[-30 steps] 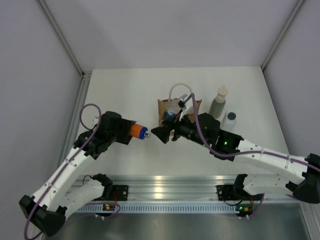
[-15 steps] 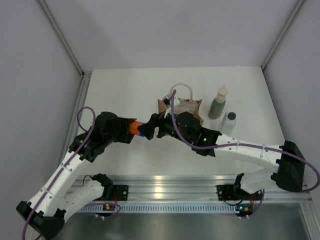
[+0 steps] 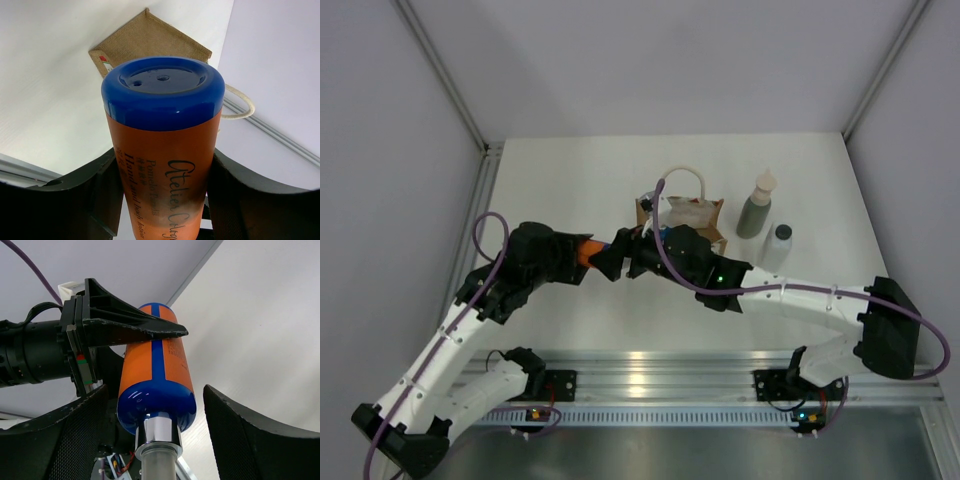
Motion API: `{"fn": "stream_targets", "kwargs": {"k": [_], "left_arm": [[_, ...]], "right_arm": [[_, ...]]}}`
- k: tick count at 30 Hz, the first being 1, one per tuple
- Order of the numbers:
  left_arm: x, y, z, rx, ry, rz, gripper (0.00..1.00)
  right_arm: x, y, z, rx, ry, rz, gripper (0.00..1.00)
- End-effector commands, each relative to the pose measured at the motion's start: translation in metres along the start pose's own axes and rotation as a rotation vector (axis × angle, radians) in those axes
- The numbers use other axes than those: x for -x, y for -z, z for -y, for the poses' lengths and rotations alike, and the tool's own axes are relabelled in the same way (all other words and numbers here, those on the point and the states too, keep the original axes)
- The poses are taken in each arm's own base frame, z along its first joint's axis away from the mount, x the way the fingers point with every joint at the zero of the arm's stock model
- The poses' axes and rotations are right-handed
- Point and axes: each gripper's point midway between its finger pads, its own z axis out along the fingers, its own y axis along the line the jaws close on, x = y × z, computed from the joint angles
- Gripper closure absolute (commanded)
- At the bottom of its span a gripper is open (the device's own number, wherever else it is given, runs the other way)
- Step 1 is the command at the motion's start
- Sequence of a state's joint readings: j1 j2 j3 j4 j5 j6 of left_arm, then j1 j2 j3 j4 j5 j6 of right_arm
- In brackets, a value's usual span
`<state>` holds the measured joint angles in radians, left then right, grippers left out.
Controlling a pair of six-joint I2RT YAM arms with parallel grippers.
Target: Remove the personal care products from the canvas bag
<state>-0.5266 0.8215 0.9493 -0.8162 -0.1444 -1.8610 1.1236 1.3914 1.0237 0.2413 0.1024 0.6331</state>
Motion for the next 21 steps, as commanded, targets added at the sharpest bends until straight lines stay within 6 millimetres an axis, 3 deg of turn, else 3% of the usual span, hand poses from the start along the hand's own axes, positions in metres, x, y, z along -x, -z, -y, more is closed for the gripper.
{"fn": "stream_targets", "kwargs": {"k": [1, 5, 7, 11, 13, 17, 18, 19, 21], "left_arm": [[-0.0135, 0.0225, 0.0484, -0.157, 0.052, -0.063, 1.00], [-0.0140, 0.0208, 0.0474, -0.150, 0.054, -0.064, 1.00], [-0.0133, 0.0205, 0.0478, -0.150, 0.058, -0.060, 1.00], [-0.0111, 0.0204, 0.0492, -0.155, 0.064, -0.049, 1.00], [-0.0107, 0.0199, 0.0488, -0.154, 0.065, -0.046, 1.00], [-0.0093, 0.0184, 0.0477, -0.152, 0.068, -0.039, 1.00], [-0.0094, 0.0183, 0.0473, -0.152, 0.060, -0.038, 1.00], [-0.0092, 0.0181, 0.0479, -0.152, 0.053, -0.036, 1.00], [-0.0100, 0.0189, 0.0477, -0.153, 0.036, -0.038, 1.00]], "right_arm": [[0.0253, -0.0035, -0.0371, 0.111, -0.036, 0.078, 0.26], [0.0248, -0.0062, -0.0380, 0.113, -0.053, 0.082, 0.32], [0.0233, -0.0078, -0.0372, 0.111, -0.060, 0.080, 0.41], [0.0220, -0.0078, -0.0371, 0.106, -0.077, 0.079, 0.43], [0.0227, -0.0079, -0.0369, 0.101, -0.079, 0.083, 0.50], [0.0258, -0.0080, -0.0406, 0.110, -0.090, 0.085, 0.72], [0.0267, -0.0080, -0.0412, 0.111, -0.089, 0.087, 0.88], [0.0285, -0.0078, -0.0411, 0.104, -0.089, 0.088, 0.97], [0.0311, -0.0085, -0.0402, 0.088, -0.085, 0.093, 1.00]]}}
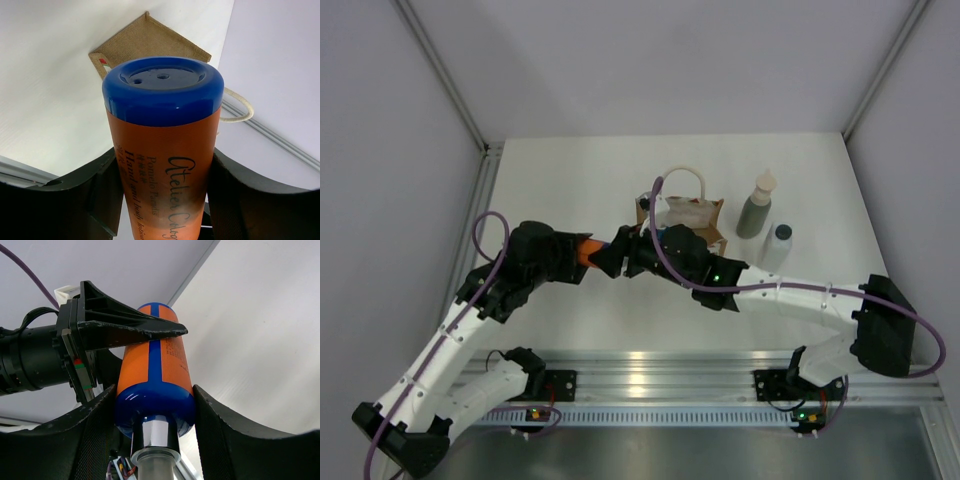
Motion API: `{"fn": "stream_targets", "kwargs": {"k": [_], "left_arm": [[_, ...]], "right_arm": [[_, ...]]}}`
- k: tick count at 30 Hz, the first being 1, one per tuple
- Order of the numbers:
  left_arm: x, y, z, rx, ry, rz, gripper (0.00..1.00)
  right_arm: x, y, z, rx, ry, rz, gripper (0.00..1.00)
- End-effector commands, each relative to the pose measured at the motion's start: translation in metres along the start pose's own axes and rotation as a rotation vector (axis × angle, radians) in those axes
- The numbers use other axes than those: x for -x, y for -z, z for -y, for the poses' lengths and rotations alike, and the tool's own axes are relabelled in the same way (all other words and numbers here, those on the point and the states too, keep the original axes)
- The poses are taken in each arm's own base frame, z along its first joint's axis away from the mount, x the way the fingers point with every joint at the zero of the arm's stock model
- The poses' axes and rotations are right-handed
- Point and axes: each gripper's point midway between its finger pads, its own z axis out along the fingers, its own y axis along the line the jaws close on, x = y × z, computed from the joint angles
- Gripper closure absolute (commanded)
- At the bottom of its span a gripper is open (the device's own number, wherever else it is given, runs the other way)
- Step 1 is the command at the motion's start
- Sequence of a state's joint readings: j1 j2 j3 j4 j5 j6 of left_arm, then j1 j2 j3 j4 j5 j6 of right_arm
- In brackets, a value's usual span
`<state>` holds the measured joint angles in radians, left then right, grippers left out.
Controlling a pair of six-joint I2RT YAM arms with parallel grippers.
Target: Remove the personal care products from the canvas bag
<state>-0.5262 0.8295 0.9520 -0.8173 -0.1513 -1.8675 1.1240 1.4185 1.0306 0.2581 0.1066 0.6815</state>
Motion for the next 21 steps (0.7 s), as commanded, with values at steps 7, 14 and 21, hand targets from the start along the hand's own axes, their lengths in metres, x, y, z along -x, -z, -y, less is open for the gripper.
{"fn": "stream_targets", "kwargs": {"k": [7, 14, 21], "left_arm": [[-0.007, 0.022, 0.044, -0.170, -0.019, -0.024, 0.32], [-0.003, 0.018, 0.023, -0.151, -0.117, -0.021, 0.04], [-0.003, 0.001, -0.011, -0.073, -0.194, -0.037, 0.02]], "right_arm": [[0.040, -0.002, -0.039, 0.046, 0.035, 0.082, 1.00], [0.042, 0.009, -0.025, -0.023, 0.103, 0.055, 1.00], [0.032, 0.021, -0.002, -0.130, 0.186, -0.038, 1.00]]}}
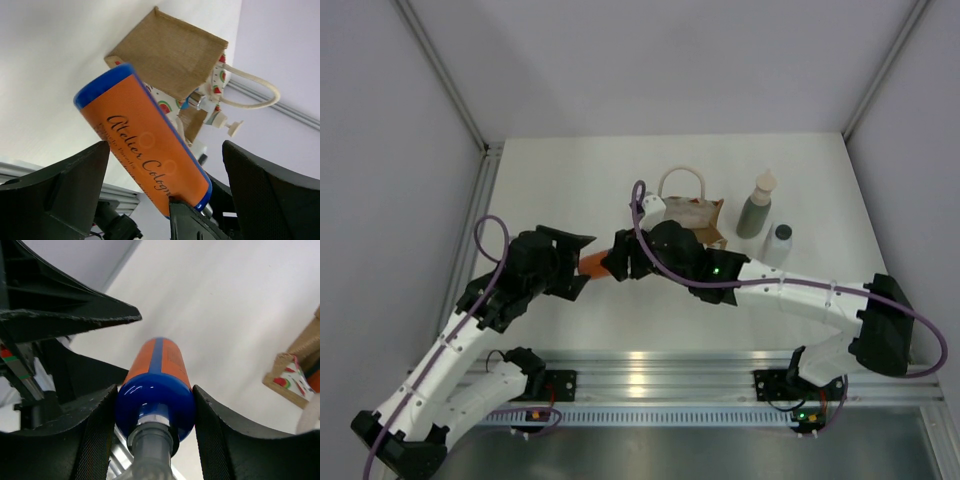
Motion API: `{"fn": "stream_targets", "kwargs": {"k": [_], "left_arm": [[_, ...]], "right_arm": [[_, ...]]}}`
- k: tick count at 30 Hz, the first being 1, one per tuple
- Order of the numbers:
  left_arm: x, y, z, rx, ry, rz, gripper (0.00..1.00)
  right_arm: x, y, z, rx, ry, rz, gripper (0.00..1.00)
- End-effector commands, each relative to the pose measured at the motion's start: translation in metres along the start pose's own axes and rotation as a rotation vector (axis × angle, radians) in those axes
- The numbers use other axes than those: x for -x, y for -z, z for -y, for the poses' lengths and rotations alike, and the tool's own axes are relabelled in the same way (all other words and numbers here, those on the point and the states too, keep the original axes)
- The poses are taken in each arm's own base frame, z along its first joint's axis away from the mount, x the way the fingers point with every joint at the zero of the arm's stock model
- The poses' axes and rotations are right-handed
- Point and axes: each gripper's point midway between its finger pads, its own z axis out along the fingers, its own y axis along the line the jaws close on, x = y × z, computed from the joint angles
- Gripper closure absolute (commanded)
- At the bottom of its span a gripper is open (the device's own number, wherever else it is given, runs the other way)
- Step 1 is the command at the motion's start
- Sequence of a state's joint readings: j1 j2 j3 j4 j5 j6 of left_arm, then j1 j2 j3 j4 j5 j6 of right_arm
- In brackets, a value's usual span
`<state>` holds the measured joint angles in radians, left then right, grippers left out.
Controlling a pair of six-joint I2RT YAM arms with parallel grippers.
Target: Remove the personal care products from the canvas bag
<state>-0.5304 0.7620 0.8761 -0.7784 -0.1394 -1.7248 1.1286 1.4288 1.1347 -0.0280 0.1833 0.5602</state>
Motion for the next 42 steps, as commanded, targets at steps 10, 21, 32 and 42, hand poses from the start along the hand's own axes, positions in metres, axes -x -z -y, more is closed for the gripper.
{"fn": "stream_targets", "kwargs": {"k": [10, 21, 32, 42], "left_arm": [[0.008, -0.007, -0.019, 0.006, -0.303, 0.030, 0.02], [0.012, -0.020, -0.043, 0.074, -0.429, 0.035, 0.02], [0.014, -0.025, -0.044, 0.094, -0.464, 0.044, 0.02], [0.012, -0.034, -0.051, 0.141, -0.500, 0.024, 0.02]], "right_arm": [[-0.012, 0.064, 0.050, -0.212, 0.186, -0.125, 1.00], [-0.047, 0.133, 0.144, -0.456, 0.110, 0.087, 1.00], [-0.068, 0.159, 0.187, -0.569, 0.051, 0.184, 0.84], [-0.059, 0.159, 0.183, -0.571, 0.074, 0.181, 0.84]]}}
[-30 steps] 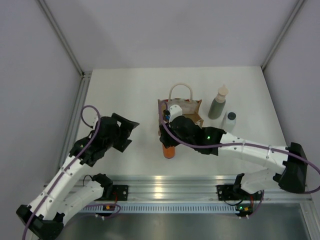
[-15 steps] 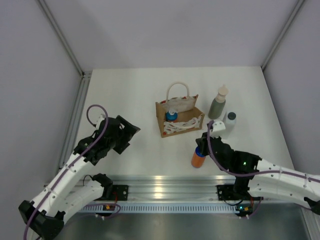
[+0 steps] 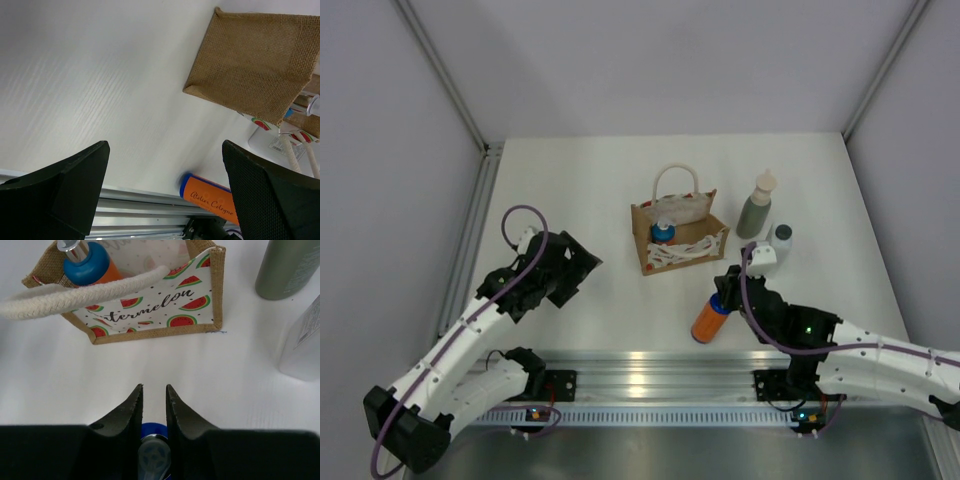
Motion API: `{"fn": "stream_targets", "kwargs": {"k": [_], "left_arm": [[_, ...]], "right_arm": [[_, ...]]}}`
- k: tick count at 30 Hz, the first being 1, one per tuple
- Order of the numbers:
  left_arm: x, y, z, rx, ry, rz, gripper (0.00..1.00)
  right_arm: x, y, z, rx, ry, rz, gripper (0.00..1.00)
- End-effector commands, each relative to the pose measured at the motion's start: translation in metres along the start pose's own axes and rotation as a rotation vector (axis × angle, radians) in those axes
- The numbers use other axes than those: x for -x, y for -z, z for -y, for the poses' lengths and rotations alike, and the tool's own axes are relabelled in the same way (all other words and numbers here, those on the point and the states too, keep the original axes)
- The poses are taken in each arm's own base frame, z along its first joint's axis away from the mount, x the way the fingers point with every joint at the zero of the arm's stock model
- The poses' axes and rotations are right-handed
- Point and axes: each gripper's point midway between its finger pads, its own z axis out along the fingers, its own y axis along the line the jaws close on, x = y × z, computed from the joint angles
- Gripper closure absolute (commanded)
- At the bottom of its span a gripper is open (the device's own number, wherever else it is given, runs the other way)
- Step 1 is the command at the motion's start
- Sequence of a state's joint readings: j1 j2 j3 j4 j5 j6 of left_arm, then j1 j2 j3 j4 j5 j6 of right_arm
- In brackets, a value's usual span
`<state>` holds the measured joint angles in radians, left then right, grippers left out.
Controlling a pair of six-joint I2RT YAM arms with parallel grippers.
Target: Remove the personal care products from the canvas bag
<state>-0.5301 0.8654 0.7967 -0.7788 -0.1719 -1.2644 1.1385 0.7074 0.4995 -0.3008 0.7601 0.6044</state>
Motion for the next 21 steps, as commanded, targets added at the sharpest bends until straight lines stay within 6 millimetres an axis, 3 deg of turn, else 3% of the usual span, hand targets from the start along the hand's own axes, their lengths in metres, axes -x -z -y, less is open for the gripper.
{"fn": "stream_targets", "kwargs": {"k": [1, 3, 9, 13, 16, 21], "left_arm": [[0.006, 0.004, 0.011, -0.039, -0.011, 0.019, 0.02], [0.006, 0.004, 0.011, -0.040, -0.012, 0.021, 0.02], [0.009, 0.005, 0.013, -0.042, -0.017, 0.032, 0.02], [0.009, 0.004, 0.011, -0.038, -0.019, 0.034, 0.02], [0.008, 0.003, 0.009, -0.035, -0.016, 0.029, 0.02], [0.008, 0.005, 0.012, -0.047, -0.023, 0.027, 0.02]], "right_arm": [[0.010, 0.003, 0.001, -0.008, 0.035, 0.022, 0.91], [0.019, 0.004, 0.005, -0.034, 0.061, 0.045, 1.00], [0.043, 0.008, 0.016, -0.101, 0.144, 0.097, 1.00], [0.056, 0.011, 0.036, -0.221, 0.194, 0.153, 1.00], [0.059, 0.010, 0.049, -0.296, 0.207, 0.175, 1.00], [0.046, 0.002, 0.051, -0.293, 0.196, 0.148, 0.99]]}}
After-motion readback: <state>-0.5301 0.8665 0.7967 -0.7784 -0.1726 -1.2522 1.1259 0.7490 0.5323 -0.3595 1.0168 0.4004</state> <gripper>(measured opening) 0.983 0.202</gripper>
